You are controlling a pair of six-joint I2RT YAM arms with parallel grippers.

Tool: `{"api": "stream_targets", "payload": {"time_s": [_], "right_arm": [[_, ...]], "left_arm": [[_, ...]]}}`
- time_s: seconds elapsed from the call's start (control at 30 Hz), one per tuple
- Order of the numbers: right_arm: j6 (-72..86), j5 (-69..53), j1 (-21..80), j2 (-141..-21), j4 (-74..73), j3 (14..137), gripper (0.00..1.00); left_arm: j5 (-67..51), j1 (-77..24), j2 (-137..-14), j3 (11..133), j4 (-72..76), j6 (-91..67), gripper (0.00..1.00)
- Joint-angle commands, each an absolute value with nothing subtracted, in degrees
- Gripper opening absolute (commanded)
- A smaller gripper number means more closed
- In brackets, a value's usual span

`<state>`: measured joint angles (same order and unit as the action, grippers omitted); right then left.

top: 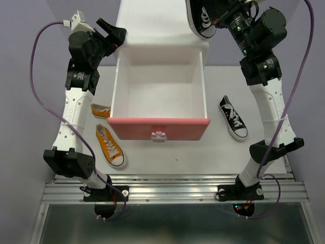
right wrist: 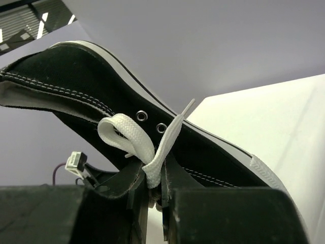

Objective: Place and organize the shoes in the shoe cabinet

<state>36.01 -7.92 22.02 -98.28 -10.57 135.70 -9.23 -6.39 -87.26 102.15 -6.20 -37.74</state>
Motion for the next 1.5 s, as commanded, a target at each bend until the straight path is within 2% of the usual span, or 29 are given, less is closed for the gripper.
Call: {"api": "stream_targets", "payload": {"time_s": [0.0,0.3,0.6,0.83,1.0,1.1,1.47], "right_arm": [[40.17,-13.62,25.49,-97.29,-3.61,140.09,0.01],[41.21,-16.69,29.00,-99.76,3.42,141.94,0.01],[39.64,-16.88,38.84,-99.40,-4.12,136.85,0.01],[33.67,-8.62,46.57,-97.74,-14.04,132.54,0.01],[33.23,2.62,53.87,-97.56,-21.86,131.12,0.01],[31.91,13.67,57.55,-98.26,-26.61,132.10,0.01],[36.65,23.46,60.82,-97.65,-35.33,130.87,0.01]], "left_arm": [[-8.88,-5.98,-89.91,99.32,-23.29,-32.61,0.95],[-8.53,-5.98,-89.03,98.17,-23.12,-32.78,0.95],[-8.44,-5.98,-88.95,97.30,-22.15,-32.96,0.95],[-8.00,-5.98,-88.77,96.86,-21.62,-33.40,0.95],[-7.47,-5.98,-88.24,95.89,-21.18,-33.49,0.95],[-7.21,-5.98,-88.15,95.28,-21.01,-33.57,0.95],[-6.42,-5.98,-88.59,95.01,-20.65,-33.75,0.95]]}}
